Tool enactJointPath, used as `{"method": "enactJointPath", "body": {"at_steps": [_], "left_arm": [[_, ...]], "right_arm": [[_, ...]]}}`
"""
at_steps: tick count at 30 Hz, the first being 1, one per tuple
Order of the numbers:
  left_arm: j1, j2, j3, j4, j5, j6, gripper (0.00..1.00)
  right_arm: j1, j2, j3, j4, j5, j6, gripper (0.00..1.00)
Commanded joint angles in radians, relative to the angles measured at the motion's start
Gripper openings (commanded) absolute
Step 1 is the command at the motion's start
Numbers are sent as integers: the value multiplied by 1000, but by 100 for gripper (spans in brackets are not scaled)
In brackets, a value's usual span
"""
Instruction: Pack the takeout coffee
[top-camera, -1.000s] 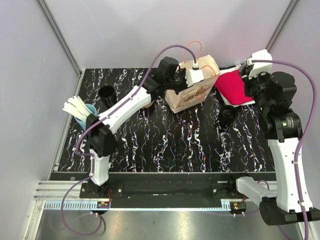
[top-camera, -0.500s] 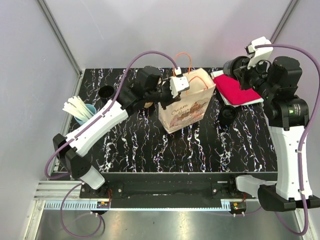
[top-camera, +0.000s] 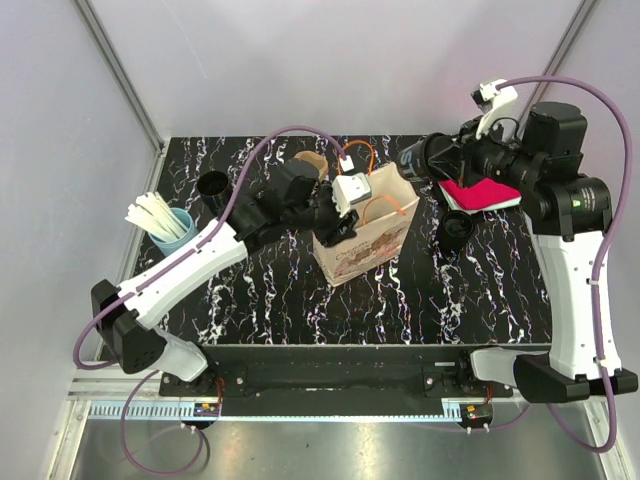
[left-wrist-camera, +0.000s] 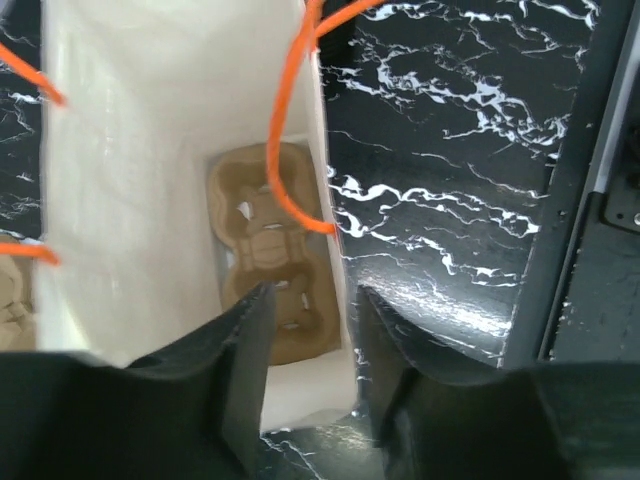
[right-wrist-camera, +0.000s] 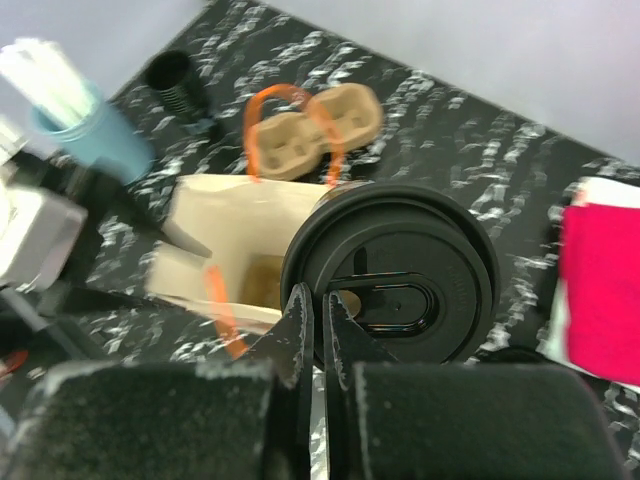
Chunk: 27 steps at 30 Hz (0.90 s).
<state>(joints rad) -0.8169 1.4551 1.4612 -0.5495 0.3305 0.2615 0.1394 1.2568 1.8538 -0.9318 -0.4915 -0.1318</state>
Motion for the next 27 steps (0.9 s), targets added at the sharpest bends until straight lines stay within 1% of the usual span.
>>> {"method": "enactJointPath", "body": {"at_steps": [1,2,4,6,7,12,16,20,27], "left_arm": [[-1,-67,36,54,-2,-24,63],[-1,-70,45,53,7,-21,65],[1,-75,76,46,18,-21,74],[1,-76,93,43,10,-7,80],[-1,-81,105,40,-11,1,89],[7,-107,114,36,-114,58,98],[42,-125,110,51,-140,74,99],[108,-131,99,91,-151,93,99],[182,-69,80,183,-153,127,99]], "right_arm": [[40,16,97,-45,-107,70,0],[43,32,108,-48,-119,83,0],[54,49,127,-55,-124,96,0],[77,76,136,-58,-119,110,0],[87,87,137,-59,-104,118,0],[156,148,143,-75,-62,126,0],[199,193,145,-79,-12,121,0],[219,227,139,-72,17,116,0],[265,303,154,-78,94,97,0]]}}
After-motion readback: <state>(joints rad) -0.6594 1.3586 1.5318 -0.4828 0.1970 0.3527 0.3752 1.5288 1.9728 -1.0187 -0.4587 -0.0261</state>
